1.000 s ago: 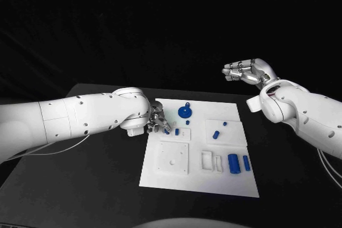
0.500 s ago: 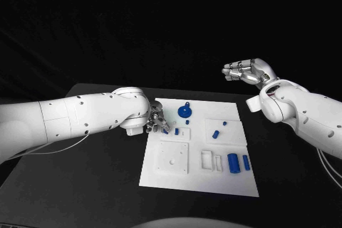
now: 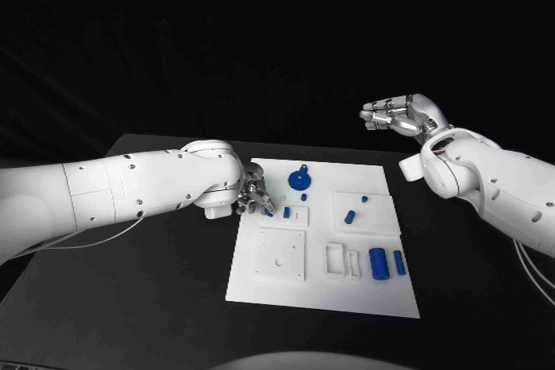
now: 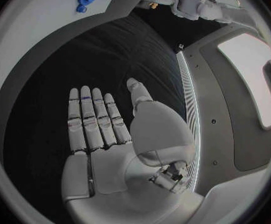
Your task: Assemble the parts on the task board
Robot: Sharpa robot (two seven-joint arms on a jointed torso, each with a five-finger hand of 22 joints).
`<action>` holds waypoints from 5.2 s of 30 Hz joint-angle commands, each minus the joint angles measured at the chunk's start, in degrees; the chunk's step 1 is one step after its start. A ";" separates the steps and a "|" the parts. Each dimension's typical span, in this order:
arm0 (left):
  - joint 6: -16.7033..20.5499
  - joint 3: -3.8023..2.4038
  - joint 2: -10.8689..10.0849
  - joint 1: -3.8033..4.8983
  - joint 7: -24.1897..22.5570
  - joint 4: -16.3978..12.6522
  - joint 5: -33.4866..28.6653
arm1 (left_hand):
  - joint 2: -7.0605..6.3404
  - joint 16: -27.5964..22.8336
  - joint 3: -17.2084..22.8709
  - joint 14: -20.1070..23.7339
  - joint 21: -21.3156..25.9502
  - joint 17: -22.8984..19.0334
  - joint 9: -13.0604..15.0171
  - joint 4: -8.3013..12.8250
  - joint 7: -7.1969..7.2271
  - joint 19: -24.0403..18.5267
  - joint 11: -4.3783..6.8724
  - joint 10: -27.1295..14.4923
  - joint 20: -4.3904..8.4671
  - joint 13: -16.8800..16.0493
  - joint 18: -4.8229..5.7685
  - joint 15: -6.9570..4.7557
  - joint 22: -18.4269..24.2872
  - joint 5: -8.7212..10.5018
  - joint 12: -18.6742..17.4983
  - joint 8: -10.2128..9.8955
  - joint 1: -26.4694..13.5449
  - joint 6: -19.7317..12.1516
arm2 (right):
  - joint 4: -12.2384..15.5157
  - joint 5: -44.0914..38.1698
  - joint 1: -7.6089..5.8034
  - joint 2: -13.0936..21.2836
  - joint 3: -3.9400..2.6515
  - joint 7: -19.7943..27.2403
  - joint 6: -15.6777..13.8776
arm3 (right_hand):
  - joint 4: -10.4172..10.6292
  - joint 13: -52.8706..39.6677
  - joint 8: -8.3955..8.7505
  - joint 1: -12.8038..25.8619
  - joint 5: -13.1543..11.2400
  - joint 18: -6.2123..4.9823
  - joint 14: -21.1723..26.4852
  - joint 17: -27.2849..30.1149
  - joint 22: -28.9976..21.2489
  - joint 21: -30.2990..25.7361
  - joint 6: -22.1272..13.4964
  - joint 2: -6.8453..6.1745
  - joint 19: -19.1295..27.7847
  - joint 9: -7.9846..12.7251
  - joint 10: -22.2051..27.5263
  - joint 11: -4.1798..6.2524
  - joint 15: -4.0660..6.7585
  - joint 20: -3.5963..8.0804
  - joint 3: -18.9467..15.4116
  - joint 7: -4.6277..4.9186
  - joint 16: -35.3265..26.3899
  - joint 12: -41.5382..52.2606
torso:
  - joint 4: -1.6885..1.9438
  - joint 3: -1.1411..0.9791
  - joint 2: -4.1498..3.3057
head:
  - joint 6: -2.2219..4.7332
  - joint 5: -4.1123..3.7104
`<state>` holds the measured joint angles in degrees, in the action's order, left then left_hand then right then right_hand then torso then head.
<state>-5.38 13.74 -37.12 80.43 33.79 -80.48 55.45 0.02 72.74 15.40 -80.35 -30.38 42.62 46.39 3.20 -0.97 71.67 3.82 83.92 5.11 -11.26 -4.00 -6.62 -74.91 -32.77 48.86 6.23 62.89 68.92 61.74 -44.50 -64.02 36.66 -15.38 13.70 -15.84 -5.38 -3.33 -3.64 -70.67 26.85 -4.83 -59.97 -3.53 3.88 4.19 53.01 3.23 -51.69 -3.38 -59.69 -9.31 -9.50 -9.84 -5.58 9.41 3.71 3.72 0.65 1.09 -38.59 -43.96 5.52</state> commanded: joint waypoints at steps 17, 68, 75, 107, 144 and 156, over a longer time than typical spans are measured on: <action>-3.50 0.17 1.46 -0.75 0.25 0.46 0.78 | 1.71 1.78 6.76 -0.48 -1.59 2.37 -5.18 6.13 2.31 -0.09 1.19 2.78 -1.14 3.48 -1.57 0.03 -1.12 3.01 2.77 6.11 -1.16 1.22 | 0.09 -0.52 0.05 -0.25 -0.03 0.34 1.02 | 0.25 0.01 0.32 0.15 0.23 -0.82 0.45 0.09 -0.09 0.10 -0.58 -0.10 0.40 0.06 0.39 0.13 0.14 0.02 0.25 0.12 -0.17 -0.28 | -0.02 -0.05 -0.02 | -0.06 -0.17; -0.87 0.09 0.41 -0.92 0.54 0.98 1.01 | -12.17 -4.04 -2.28 1.21 3.01 -4.41 -2.42 -19.62 2.46 0.69 1.09 2.60 -0.51 -6.94 -0.64 -0.22 -0.60 29.92 -4.14 3.42 -0.37 3.01 | 0.07 -0.53 0.29 0.32 -0.03 -0.32 1.33 | 0.38 0.01 0.36 0.10 0.05 -0.83 0.87 0.09 -0.09 0.03 -1.70 -0.22 0.84 0.10 0.86 -0.05 -0.07 -0.13 -0.04 0.30 -0.18 -0.28 | 0.02 0.03 0.03 | 0.58 -0.95; -1.08 -0.78 -1.44 -0.85 0.95 -0.86 -0.45 | -12.51 -6.41 -3.72 3.06 4.66 -7.04 -2.34 -19.23 1.77 0.24 0.56 1.76 0.58 -6.57 0.56 -0.02 -0.48 29.99 -6.12 3.01 0.24 0.93 | 0.14 -0.54 0.44 0.57 -0.03 -0.37 1.34 | 0.38 0.01 0.36 0.10 0.05 -0.83 0.87 0.09 -0.09 0.03 -1.70 -0.22 0.84 0.10 0.86 -0.05 -0.07 -0.13 -0.04 0.30 -0.18 -0.28 | 0.05 0.01 0.03 | 0.74 -1.21; 22.56 -0.35 3.71 0.05 -37.14 5.23 9.97 | -4.59 -24.52 1.63 2.61 15.95 -23.69 -41.44 2.20 -4.22 -0.13 -6.82 -12.96 -1.42 7.93 -0.91 4.04 2.50 22.37 -45.47 -2.67 18.31 -3.71 | -0.42 -0.54 0.67 0.57 -0.04 -0.29 1.06 | 0.32 0.00 0.35 0.04 0.09 -0.87 0.93 0.09 -0.09 0.08 -1.87 -0.13 0.95 0.10 0.97 -0.08 -0.10 -0.19 0.79 0.29 -0.19 -0.27 | -0.11 0.04 -0.09 | 2.06 -2.52; 11.82 0.03 11.39 -3.88 -41.52 15.31 30.31 | -6.16 -11.49 -8.64 0.48 12.84 -22.16 -42.44 -1.65 -3.92 3.38 -7.70 -20.18 -2.18 7.90 -1.92 4.28 -1.01 21.63 -45.49 -2.65 18.25 -7.56 | 0.32 -0.56 0.64 0.16 -0.04 0.03 1.69 | 0.34 0.01 0.37 0.17 0.30 -0.88 1.00 0.09 -0.10 0.06 -2.01 -0.34 1.02 0.11 1.02 -0.10 -0.12 -0.22 0.98 0.32 -0.18 -0.29 | -0.42 0.19 -0.35 | 2.16 -2.57; 11.89 0.03 11.76 -4.36 -41.38 16.84 31.02 | -5.93 -10.91 -1.73 0.95 11.79 -22.74 -42.63 -1.17 -4.24 2.71 -6.85 -14.58 -2.22 7.91 -2.13 4.29 -1.21 21.03 -45.50 -2.67 17.82 -7.20 | 0.26 -0.52 0.64 0.03 -0.04 -0.18 2.13 | 0.30 0.01 0.37 0.09 0.13 -0.88 1.01 0.09 -0.10 0.06 -1.91 -0.24 1.03 0.11 1.04 -0.11 -0.11 -0.22 1.09 0.31 -0.18 -0.29 | -0.45 0.17 -0.35 | 2.38 -2.30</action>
<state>7.36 13.79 -25.56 76.12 -7.27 -63.71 85.54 -5.73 61.64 13.19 -79.52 -18.40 19.93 3.82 2.00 -5.34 74.74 -2.98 69.02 3.07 -3.38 -5.34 -2.32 -74.93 -11.60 3.60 3.82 80.98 61.54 61.95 -44.65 -63.39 36.74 -15.39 13.12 -14.79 -5.14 -3.33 -3.64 -70.67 26.85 -4.83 -59.35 -3.53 3.88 4.19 51.38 3.24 -51.08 -3.36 -59.07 -9.51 -9.70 -10.03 -4.87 9.81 3.71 3.72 0.19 1.27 -38.94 -41.61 3.11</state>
